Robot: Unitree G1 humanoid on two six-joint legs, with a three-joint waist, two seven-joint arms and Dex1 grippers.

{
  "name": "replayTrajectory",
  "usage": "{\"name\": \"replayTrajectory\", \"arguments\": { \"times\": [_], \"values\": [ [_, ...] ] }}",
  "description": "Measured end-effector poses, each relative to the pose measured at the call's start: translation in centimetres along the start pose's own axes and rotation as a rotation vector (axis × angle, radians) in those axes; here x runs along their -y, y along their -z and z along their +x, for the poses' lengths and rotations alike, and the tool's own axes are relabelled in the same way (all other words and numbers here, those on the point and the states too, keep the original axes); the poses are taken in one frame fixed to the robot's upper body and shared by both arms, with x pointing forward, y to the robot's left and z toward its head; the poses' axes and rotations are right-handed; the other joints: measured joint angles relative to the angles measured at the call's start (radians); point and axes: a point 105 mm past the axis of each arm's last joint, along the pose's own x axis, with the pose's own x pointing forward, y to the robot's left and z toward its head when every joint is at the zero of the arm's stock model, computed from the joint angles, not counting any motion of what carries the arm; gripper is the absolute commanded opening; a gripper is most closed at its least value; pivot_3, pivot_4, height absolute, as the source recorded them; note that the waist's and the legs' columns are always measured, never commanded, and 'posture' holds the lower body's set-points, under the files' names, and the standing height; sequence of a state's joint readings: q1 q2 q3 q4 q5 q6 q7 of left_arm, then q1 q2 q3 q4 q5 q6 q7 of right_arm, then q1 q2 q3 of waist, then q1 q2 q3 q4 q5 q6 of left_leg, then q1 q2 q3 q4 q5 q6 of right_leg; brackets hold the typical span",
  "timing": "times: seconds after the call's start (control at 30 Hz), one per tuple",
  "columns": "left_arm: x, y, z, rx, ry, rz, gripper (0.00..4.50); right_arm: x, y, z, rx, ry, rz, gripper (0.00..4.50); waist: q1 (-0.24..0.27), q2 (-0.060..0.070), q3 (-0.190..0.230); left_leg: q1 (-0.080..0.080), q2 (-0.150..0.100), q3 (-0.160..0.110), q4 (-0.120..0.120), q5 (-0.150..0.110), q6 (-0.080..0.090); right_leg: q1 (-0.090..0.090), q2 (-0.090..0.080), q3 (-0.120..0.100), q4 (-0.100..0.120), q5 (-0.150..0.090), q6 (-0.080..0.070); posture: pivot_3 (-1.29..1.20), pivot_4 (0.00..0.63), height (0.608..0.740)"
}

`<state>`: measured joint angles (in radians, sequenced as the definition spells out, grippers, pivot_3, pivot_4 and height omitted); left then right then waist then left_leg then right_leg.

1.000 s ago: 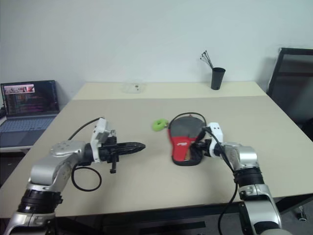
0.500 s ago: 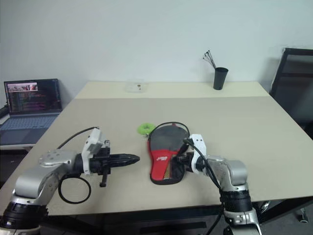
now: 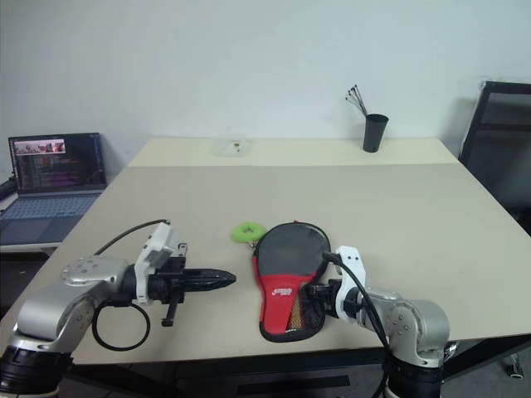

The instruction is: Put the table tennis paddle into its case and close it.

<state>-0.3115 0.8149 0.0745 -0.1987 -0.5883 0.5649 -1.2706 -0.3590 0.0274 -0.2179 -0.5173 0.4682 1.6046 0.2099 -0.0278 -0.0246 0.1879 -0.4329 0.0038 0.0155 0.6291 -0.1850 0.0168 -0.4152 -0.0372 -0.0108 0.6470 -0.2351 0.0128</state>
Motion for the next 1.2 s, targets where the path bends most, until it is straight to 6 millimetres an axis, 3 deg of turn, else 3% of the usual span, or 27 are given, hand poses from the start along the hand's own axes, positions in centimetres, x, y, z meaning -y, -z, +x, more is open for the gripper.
{"name": "replayTrajectory", "arguments": {
  "times": [0.47, 0.57, 0.8, 0.93, 1.03, 1.13, 1.2],
  "values": [
    [0.1, 0.0, -0.1, -0.003, 0.005, 0.002, 0.00, -0.9, 1.6, -0.3, 0.005, -0.010, 0.034, 0.03, -0.001, 0.000, 0.000, 0.000, 0.000, 0.000, -0.001, 0.000, 0.000, 0.000, 0.000, 0.000, -0.001, 0.000, 0.000, 0.00, 0.150, 0.740],
    [0.1, 0.0, -0.1, -0.003, 0.006, 0.003, 0.00, -0.6, 1.7, -0.4, -0.001, 0.006, 0.022, 0.76, -0.001, 0.000, 0.000, 0.000, 0.000, 0.000, -0.001, 0.000, 0.000, 0.000, 0.000, 0.000, -0.001, -0.001, -0.001, 0.00, 0.150, 0.740],
    [0.1, 0.3, -0.1, -0.008, 0.004, 0.000, 0.00, 0.1, 1.3, -1.3, 0.012, 0.061, -0.033, 3.14, -0.001, 0.000, 0.000, 0.000, 0.000, 0.000, -0.001, 0.000, 0.000, -0.001, 0.000, 0.000, -0.001, -0.001, -0.001, 0.00, 0.150, 0.740],
    [-0.1, 0.7, -0.2, -0.021, -0.028, -0.001, 0.00, -1.1, 0.1, -2.7, 0.026, 0.005, -0.217, 4.45, -0.001, 0.000, 0.000, -0.001, 0.000, 0.000, -0.001, 0.000, -0.001, -0.001, 0.000, 0.000, -0.001, -0.001, -0.001, 0.00, 0.150, 0.740],
    [-0.8, 1.0, -0.3, -0.039, -0.082, 0.000, 0.00, -3.5, -1.2, -3.3, 0.061, -0.126, -0.312, 4.45, -0.001, 0.000, 0.000, 0.000, 0.001, -0.001, -0.001, 0.000, -0.001, -0.001, 0.001, -0.001, -0.001, -0.001, -0.001, 0.00, 0.150, 0.740],
    [-1.6, 2.2, -0.4, -0.080, -0.129, -0.020, 0.00, -4.4, -3.1, -3.9, 0.109, -0.183, -0.398, 4.45, -0.001, 0.000, 0.000, -0.001, 0.001, 0.000, -0.001, 0.000, -0.001, -0.001, 0.001, -0.001, -0.001, -0.001, -0.001, 0.00, 0.150, 0.740],
    [-2.0, 3.0, -0.5, -0.112, -0.150, -0.017, 0.38, -4.9, -4.4, -4.0, 0.149, -0.210, -0.445, 4.50, -0.001, 0.000, 0.000, -0.001, 0.001, 0.000, -0.001, 0.000, -0.001, -0.001, 0.001, -0.001, -0.002, -0.001, -0.001, 0.00, 0.150, 0.740]
  ]
}}
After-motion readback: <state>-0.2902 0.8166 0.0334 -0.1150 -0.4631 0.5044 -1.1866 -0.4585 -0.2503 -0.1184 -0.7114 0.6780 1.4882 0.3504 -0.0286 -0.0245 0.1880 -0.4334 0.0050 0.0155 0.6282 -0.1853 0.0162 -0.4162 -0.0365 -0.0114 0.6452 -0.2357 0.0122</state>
